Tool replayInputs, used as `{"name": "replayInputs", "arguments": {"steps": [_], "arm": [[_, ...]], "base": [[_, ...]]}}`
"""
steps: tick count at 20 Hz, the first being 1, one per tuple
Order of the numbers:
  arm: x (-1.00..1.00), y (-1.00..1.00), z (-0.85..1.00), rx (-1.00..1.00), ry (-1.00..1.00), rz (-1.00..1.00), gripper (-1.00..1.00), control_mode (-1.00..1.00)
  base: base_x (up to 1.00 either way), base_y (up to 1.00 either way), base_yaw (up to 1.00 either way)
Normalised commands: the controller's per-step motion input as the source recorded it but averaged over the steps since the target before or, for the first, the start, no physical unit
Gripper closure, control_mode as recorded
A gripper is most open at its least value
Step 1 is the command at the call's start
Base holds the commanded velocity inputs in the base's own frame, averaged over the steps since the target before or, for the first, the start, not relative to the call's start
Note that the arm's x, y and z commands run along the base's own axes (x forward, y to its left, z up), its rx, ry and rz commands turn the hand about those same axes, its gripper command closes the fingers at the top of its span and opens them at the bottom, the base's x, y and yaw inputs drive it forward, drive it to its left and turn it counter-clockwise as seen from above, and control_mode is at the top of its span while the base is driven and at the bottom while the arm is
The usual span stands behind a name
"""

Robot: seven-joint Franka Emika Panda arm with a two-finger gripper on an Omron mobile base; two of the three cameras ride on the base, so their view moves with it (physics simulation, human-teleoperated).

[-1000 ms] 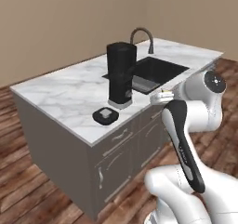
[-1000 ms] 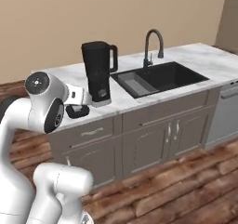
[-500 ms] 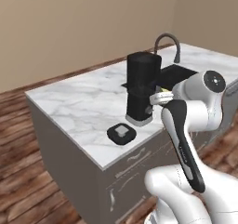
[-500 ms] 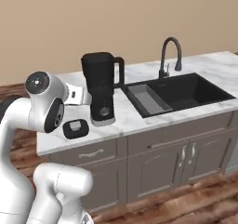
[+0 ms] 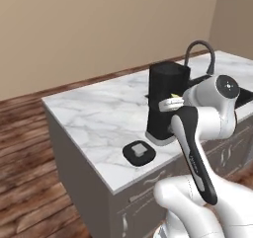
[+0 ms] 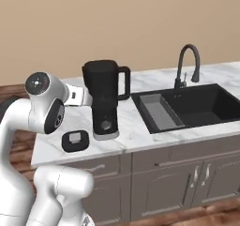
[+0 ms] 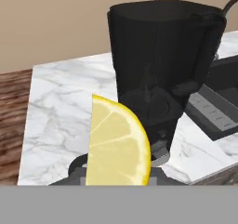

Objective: Grab the garlic and lemon wedge from the fridge, place them in the blender, close the lid, and turn on the blender to create a marinade.

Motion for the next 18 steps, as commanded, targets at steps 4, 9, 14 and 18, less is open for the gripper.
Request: {"name": "replayInputs", "arguments": {"steps": [4, 9, 14, 18], "arm": [[0.00, 0.00, 0.00, 0.00, 0.00, 0.00, 1.00, 1.00], [0.00, 0.00, 0.00, 0.00, 0.00, 0.00, 1.00, 1.00], [0.00, 0.00, 0.00, 0.00, 0.00, 0.00, 1.00, 1.00], [0.00, 0.00, 0.00, 0.00, 0.00, 0.00, 1.00, 1.00]], "base": [[0.43, -0.31, 0.24], [0.39, -0.33, 0.24], [0.25, -0.29, 0.25], [0.15, -0.19, 0.27]]}}
